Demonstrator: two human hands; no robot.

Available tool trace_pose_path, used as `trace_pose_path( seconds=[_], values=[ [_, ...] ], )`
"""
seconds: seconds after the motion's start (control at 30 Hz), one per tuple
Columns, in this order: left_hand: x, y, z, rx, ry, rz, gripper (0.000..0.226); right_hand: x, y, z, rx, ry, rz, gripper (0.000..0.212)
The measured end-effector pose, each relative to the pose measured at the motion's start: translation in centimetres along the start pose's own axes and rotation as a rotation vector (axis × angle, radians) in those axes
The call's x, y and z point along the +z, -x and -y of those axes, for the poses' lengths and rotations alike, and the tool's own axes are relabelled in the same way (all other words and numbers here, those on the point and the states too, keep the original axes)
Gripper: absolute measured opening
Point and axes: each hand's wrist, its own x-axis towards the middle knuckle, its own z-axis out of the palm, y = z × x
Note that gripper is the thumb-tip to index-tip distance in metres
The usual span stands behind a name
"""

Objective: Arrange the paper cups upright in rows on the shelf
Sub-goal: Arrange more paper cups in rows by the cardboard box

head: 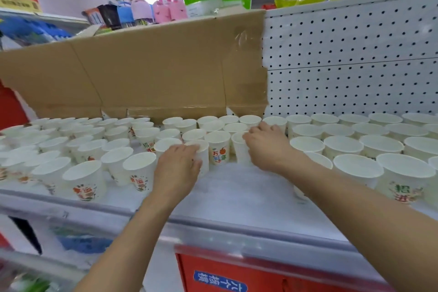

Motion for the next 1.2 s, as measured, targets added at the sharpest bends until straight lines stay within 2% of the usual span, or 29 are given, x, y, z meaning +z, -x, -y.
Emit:
trace_pose_path(
  seconds=[0.1, 0.17, 0.3, 0.47, 0.6, 0.7, 0.87, 0.97, 1.2],
  values=[
    [0.0, -0.4, 0.2, 0.07, -0.015, -0.035, 0.016, 0.1, -0.7, 0.7, -0.002, 0.019, 0.01, 0.024],
    [0.0, 0.0, 0.4, 0.11, 0.117, -0.07, 0.011, -0.1, 0.1, 0.9, -0.02, -0.05, -0.068, 0.02],
    [-0.9, 2.2, -0.6, 0.111, 0.432, -0.114, 0.008, -0.7, 4.4, 0.8, -0.048, -0.346, -0.243, 0.023],
    [-3.2, 5.7, -5.9, 0.091, 0.715, -0.218, 0.011, -1.8, 11.4, -0.7, 0.012, -0.612, -0.496, 0.017],
    [-3.9, 8.3, -12.0, 0.174, 0.848, -0.287, 0.018, -2.7, 17.5, -3.8, 0.073, -0.61, -0.699, 0.011],
    [-2.9, 9.6, -17.2, 0.277, 0.899, -0.261, 0.015, -3.1, 22.3, -7.5, 0.111, -0.548, -0.775, 0.009],
    [-0.1, 10.2, -26.2, 0.48, 0.863, -0.175, 0.012, -3.1, 28.8, -15.3, 0.263, -0.417, -0.774, 0.012],
    [1.3, 10.1, -30.4, 0.567, 0.781, -0.121, 0.014, -2.7, 31.2, -19.8, 0.313, -0.342, -0.702, 0.006],
    [3.4, 10.2, -34.1, 0.624, 0.537, -0.073, 0.014, -1.2, 32.9, -24.2, 0.226, -0.3, -0.56, 0.007]
  ],
)
